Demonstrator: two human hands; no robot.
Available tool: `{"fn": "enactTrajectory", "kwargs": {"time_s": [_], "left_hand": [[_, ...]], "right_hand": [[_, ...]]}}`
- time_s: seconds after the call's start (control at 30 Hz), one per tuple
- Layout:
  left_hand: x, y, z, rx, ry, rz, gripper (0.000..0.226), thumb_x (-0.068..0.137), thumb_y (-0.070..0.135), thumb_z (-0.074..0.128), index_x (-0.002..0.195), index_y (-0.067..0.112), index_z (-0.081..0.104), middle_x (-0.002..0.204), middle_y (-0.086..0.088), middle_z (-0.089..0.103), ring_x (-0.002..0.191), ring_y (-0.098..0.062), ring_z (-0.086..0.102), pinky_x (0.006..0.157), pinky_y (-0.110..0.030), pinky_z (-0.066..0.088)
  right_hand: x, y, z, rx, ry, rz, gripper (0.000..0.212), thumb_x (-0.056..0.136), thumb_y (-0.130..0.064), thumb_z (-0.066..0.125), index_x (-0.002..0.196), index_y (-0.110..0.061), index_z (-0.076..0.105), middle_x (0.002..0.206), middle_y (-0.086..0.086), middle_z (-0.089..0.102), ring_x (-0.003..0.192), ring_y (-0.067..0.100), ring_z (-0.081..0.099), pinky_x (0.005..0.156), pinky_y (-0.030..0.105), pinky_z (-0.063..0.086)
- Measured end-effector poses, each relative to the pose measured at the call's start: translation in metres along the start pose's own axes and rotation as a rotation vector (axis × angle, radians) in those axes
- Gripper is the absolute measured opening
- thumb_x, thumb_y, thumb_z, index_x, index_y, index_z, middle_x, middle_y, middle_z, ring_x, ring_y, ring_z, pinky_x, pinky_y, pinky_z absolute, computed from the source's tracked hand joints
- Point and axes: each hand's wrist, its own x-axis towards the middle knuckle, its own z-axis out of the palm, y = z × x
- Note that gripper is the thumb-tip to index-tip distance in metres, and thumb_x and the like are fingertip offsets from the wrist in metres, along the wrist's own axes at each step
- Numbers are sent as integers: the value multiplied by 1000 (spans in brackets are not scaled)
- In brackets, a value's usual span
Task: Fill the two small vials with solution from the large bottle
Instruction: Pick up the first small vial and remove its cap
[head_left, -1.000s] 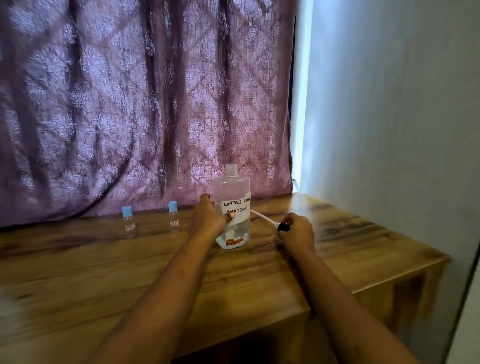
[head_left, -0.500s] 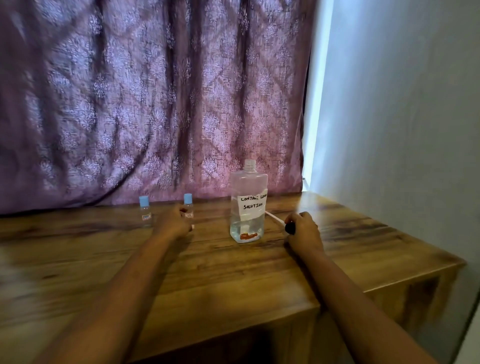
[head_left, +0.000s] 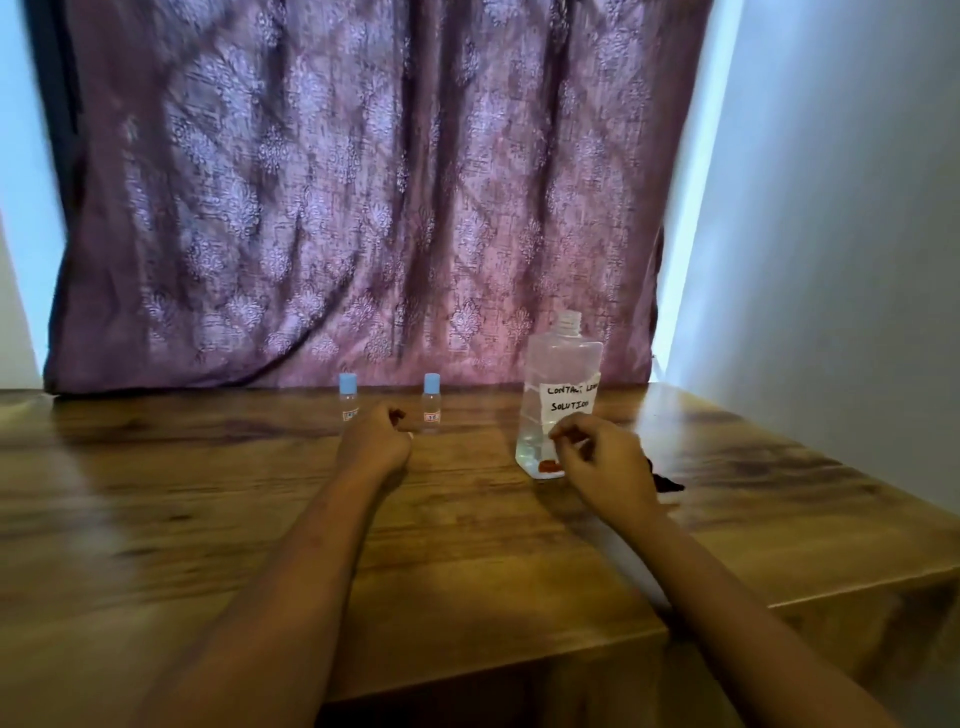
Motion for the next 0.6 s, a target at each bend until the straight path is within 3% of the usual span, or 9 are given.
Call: {"fn": "enactTrajectory", "kwargs": {"time_s": [0.1,0.17,0.27,0.37,0.43,0.5,0.6], "left_hand": [[1,-2,1,-62,29,-28,39,92,2,59,129,13,55,125,-10,61,109,-27,60,93,-44,55],[5,-6,0,-72,50,-22,36,92,3,59,126,15,56,123,-8,62,106,-25,61,91,-44,56],[10,-10,0,-45,70,11,36,90,4,62,125,15,57,126,-8,62,109,-26,60,93,-44,55],[13,-9,4,26,97,54,30,92,9,61,121,15,60,124,-8,64,108,-26,61,89,-40,53],[15,-10,9,58,106,77,28,93,11,56,120,16,60,120,-8,65,102,-24,60,86,-39,53],[18,-10,12,95,112,87,27,94,13,54,120,17,60,119,-7,66,101,-24,61,87,-40,55],[23,-12,14,132,110,97,32,94,12,54,126,17,57,124,-8,64,110,-26,61,92,-41,55]], "right_hand": [[6,-41,25,150,-167,-115,12,84,-11,59,86,-18,69,77,-10,65,71,-2,60,62,6,43],[20,-58,50,206,-262,-118,15,85,-5,57,92,-11,68,81,-5,65,73,-1,59,68,7,44],[47,-68,90,260,-276,22,25,86,-4,53,110,-7,60,102,10,66,90,18,60,74,21,48],[69,-65,125,319,-276,204,35,91,-14,51,125,-9,48,115,10,60,95,21,56,63,19,40],[80,-57,147,331,-279,322,37,92,-21,52,127,-13,42,113,4,57,89,18,53,55,19,40],[90,-44,169,383,-267,427,46,82,-29,60,123,-20,40,112,3,59,91,20,58,64,33,54],[106,-22,196,522,-246,515,46,69,-35,64,109,-26,44,105,10,62,89,27,63,77,48,56]]}}
